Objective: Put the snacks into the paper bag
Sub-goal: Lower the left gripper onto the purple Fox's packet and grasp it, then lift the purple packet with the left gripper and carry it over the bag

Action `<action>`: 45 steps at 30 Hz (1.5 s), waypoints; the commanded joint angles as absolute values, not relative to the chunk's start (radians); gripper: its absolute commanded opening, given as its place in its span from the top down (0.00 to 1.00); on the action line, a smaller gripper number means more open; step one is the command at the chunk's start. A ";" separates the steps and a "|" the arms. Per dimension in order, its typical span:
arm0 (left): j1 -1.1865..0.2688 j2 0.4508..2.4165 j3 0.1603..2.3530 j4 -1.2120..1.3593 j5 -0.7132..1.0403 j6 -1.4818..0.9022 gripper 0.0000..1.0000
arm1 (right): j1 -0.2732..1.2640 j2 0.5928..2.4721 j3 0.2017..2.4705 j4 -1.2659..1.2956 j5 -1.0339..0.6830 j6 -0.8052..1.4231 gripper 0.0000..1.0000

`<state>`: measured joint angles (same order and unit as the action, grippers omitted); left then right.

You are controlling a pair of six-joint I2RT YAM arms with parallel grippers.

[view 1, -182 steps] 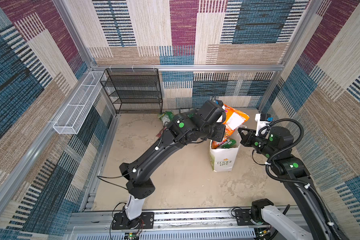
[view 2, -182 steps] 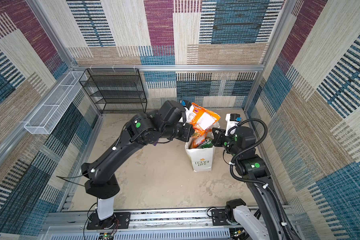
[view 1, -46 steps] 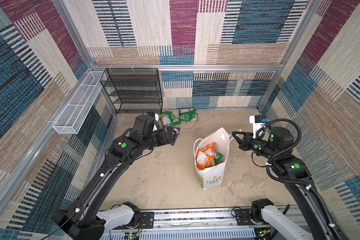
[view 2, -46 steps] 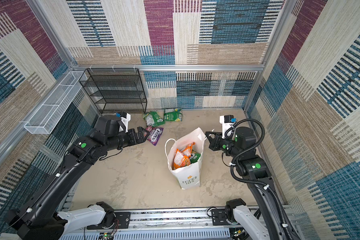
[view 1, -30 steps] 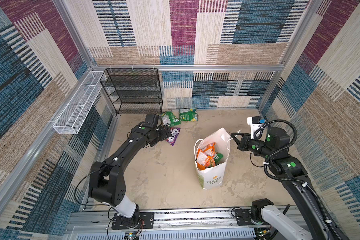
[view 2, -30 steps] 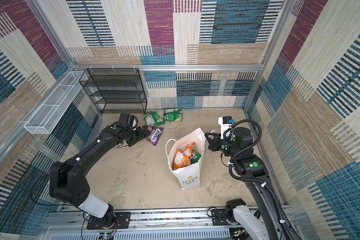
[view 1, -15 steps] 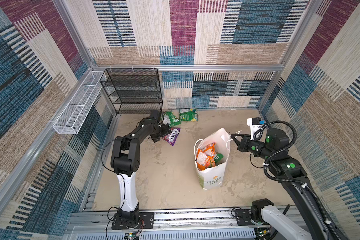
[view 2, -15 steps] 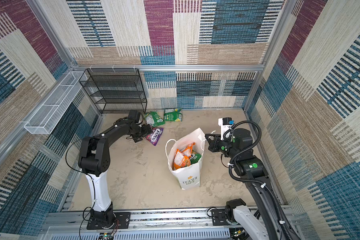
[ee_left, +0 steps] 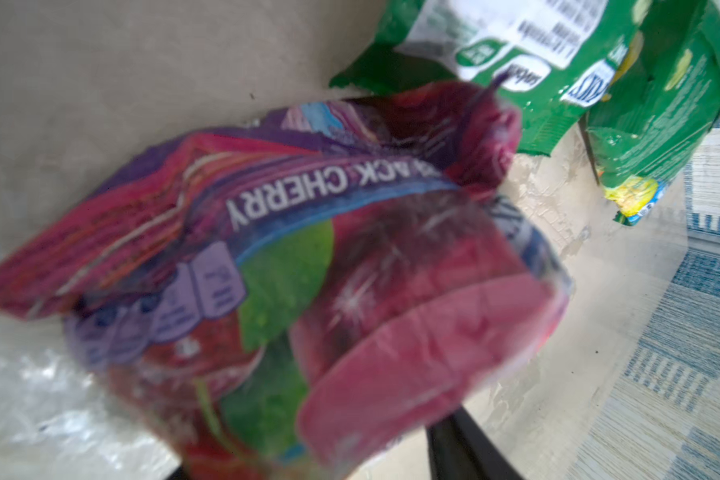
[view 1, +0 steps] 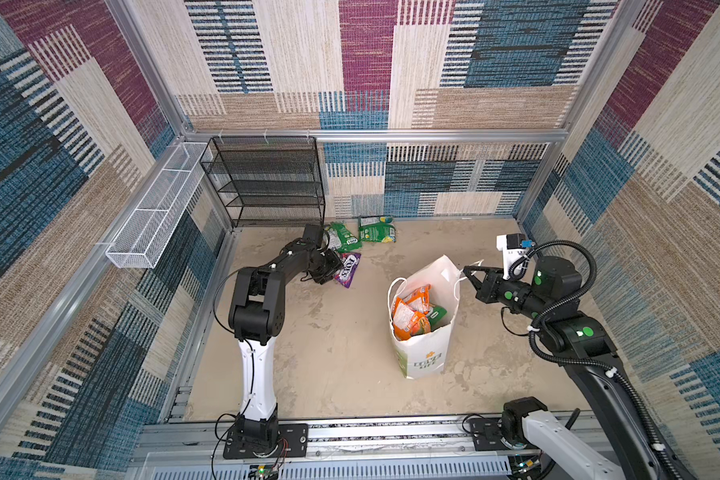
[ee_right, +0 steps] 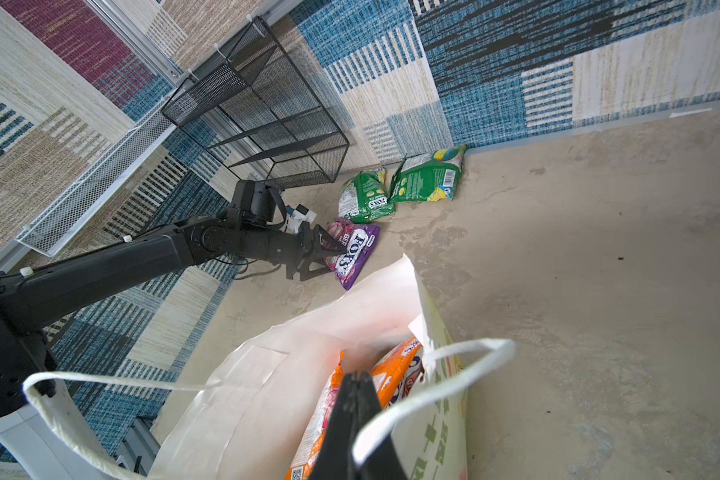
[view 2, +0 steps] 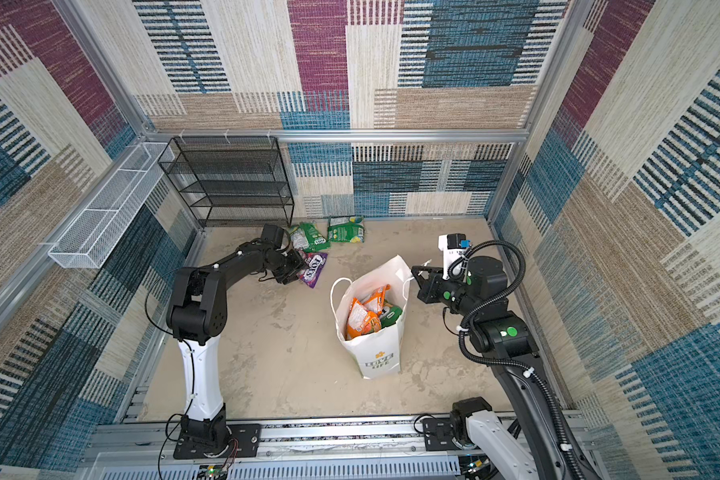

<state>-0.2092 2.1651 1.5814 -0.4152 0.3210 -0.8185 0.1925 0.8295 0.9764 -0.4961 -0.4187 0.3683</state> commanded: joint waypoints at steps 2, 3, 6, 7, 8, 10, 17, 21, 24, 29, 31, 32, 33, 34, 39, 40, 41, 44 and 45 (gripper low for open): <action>-0.207 2.162 1.554 -0.407 0.307 -0.847 0.57 | 0.193 0.825 0.976 -0.495 -0.416 0.371 1.00; -0.207 2.159 1.554 -0.403 0.313 -0.849 0.64 | 0.193 0.825 0.980 -0.498 -0.417 0.370 1.00; -0.207 2.137 1.537 -0.394 0.329 -0.854 0.83 | 0.193 0.820 0.995 -0.508 -0.418 0.367 1.00; -0.207 2.124 1.529 -0.390 0.334 -0.856 0.88 | 0.193 0.820 1.000 -0.512 -0.420 0.365 1.00; -0.207 2.110 1.518 -0.387 0.338 -0.855 0.91 | 0.193 0.820 1.004 -0.515 -0.424 0.363 1.00; -0.208 2.072 1.494 -0.380 0.346 -0.854 0.99 | 0.194 0.822 1.015 -0.523 -0.434 0.359 1.00; -0.207 1.907 1.403 -0.374 0.355 -0.827 1.00 | 0.193 0.822 1.029 -0.525 -0.444 0.352 1.00; -0.208 1.820 1.363 -0.390 0.358 -0.809 1.00 | 0.193 0.821 1.035 -0.526 -0.446 0.351 1.00; -0.208 1.755 1.339 -0.410 0.353 -0.797 1.00 | 0.194 0.820 1.039 -0.529 -0.446 0.352 1.00; -0.210 1.625 1.304 -0.450 0.362 -0.772 1.00 | 0.193 0.815 1.048 -0.537 -0.442 0.350 1.00; -0.214 1.552 1.291 -0.469 0.365 -0.758 1.00 | 0.193 0.813 1.054 -0.543 -0.438 0.346 1.00; -0.218 1.509 1.288 -0.486 0.362 -0.748 1.00 | 0.194 0.813 1.057 -0.545 -0.437 0.344 1.00; -0.221 1.466 1.286 -0.505 0.354 -0.733 1.00 | 0.194 0.810 1.058 -0.548 -0.436 0.342 1.00; -0.227 1.429 1.286 -0.526 0.348 -0.720 1.00 | 0.193 0.809 1.060 -0.549 -0.435 0.340 1.00; -0.258 1.246 1.308 -0.614 0.349 -0.640 1.00 | 0.193 0.809 1.062 -0.543 -0.431 0.336 1.00; -0.265 1.209 1.316 -0.629 0.352 -0.627 1.00 | 0.194 0.810 1.060 -0.539 -0.433 0.337 1.00; -0.271 1.177 1.326 -0.638 0.360 -0.615 1.00 | 0.193 0.812 1.060 -0.536 -0.435 0.338 1.00; -0.288 1.092 1.364 -0.670 0.372 -0.587 1.00 | 0.194 0.816 1.058 -0.525 -0.443 0.339 1.00; -0.294 1.071 1.376 -0.673 0.375 -0.583 1.00 | 0.193 0.818 1.057 -0.525 -0.443 0.340 1.00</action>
